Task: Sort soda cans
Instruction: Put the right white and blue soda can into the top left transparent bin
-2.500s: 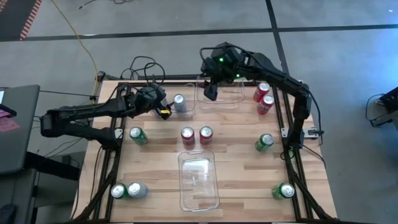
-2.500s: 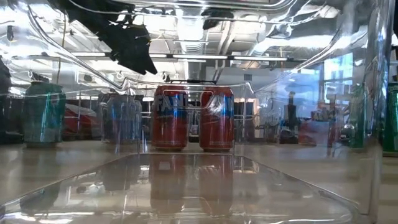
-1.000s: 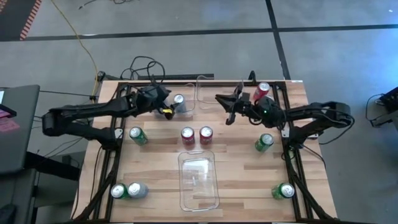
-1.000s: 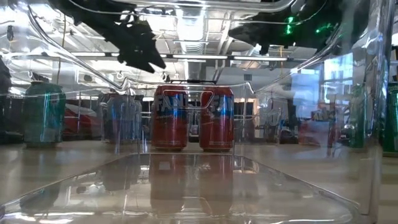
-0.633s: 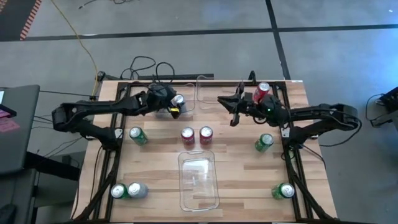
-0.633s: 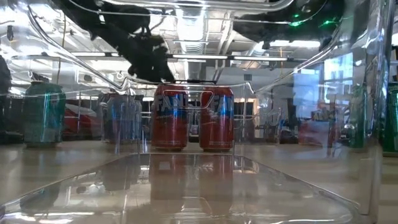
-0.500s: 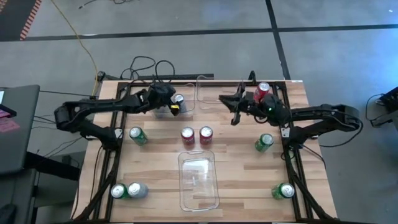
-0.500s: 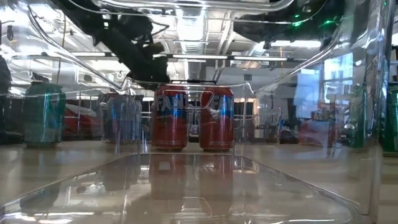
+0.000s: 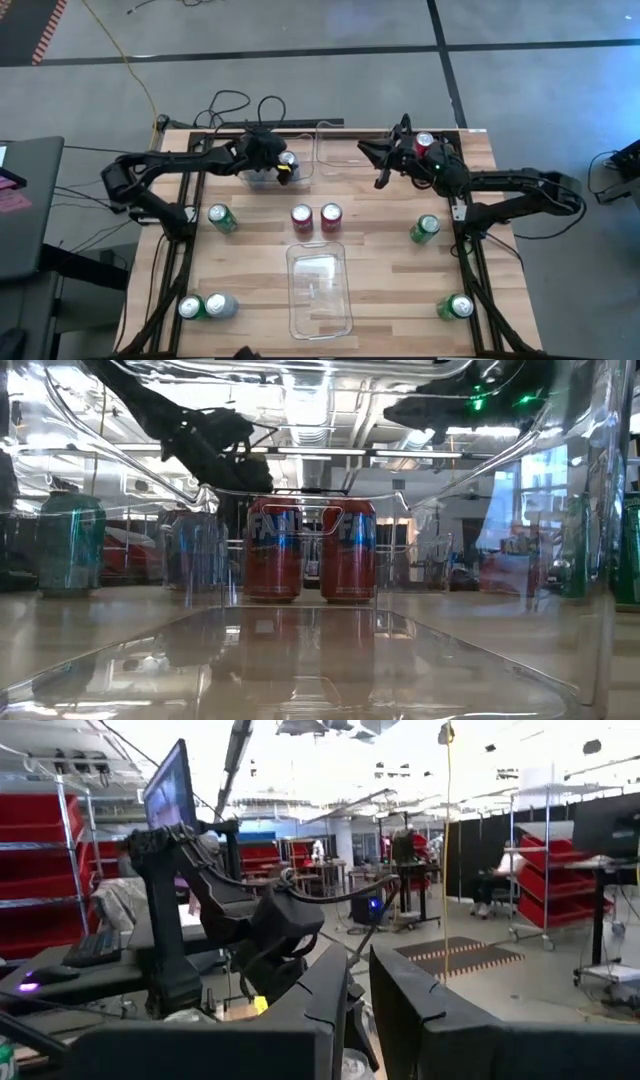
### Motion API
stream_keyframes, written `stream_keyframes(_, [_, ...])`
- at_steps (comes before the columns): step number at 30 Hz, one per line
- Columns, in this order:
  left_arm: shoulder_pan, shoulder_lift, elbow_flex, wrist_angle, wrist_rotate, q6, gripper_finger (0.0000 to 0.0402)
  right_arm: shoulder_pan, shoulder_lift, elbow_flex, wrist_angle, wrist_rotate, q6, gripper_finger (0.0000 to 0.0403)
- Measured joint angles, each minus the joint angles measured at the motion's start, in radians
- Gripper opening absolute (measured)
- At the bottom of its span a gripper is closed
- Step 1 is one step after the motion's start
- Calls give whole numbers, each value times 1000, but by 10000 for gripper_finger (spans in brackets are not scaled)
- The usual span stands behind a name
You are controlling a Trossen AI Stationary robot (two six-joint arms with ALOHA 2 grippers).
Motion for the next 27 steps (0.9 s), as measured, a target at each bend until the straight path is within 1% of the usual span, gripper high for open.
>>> stream_keyframes(4, [6, 20, 1, 18, -14, 12, 371, 0, 0, 0, -10, -1, 3, 65])
stream_keyframes(6, [6, 21, 1, 26, -17, 13, 362, 0, 0, 0, -13, -1, 3, 65])
stream_keyframes(13, [6, 14, 44, -16, -17, 50, 293, 0, 0, 0, -55, -4, 2, 65])
stream_keyframes(16, [7, 14, 69, -30, -26, 77, 293, 0, 0, 0, -65, -4, 2, 65])
stream_keyframes(22, [15, 14, 116, -63, -104, 137, 293, 0, 0, 0, -70, -3, 2, 65])
stream_keyframes(27, [60, 14, 111, -68, -106, 130, 294, 0, 0, 0, -79, -3, -1, 65])
